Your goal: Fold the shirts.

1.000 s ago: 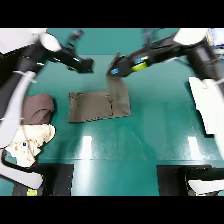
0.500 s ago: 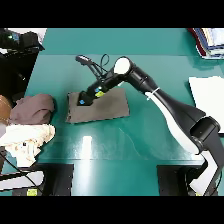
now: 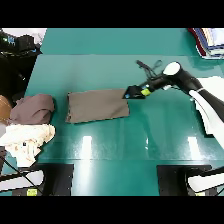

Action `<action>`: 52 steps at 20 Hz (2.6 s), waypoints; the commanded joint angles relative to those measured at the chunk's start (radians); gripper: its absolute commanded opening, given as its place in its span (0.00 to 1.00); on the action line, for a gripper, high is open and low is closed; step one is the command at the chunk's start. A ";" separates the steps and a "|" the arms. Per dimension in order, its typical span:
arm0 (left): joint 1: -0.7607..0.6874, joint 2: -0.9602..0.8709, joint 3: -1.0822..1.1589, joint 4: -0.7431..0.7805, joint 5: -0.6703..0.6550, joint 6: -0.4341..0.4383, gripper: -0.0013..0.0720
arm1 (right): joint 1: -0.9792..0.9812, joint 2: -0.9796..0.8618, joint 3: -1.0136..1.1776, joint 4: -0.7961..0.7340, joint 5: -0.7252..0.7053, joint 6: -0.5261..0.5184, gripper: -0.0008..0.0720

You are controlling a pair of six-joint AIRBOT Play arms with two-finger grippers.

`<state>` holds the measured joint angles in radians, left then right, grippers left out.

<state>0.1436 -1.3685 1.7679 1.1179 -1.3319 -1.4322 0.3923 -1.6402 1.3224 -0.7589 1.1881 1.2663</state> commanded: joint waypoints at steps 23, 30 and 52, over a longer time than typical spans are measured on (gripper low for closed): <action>-0.275 -0.001 -0.001 0.002 0.004 0.000 0.05 | -0.193 -0.096 0.306 0.016 -0.010 0.043 0.04; -0.457 -0.001 -0.001 0.002 0.102 0.000 0.05 | -0.758 0.112 0.230 -0.025 -0.079 0.057 0.04; -0.523 -0.021 -0.001 0.005 0.109 0.001 0.05 | -1.006 0.257 0.436 -0.188 0.120 0.122 0.04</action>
<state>-0.3794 -1.3888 1.7668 1.1213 -1.2186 -1.4342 -0.6022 -1.4506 1.8084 -0.8627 1.2640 1.3682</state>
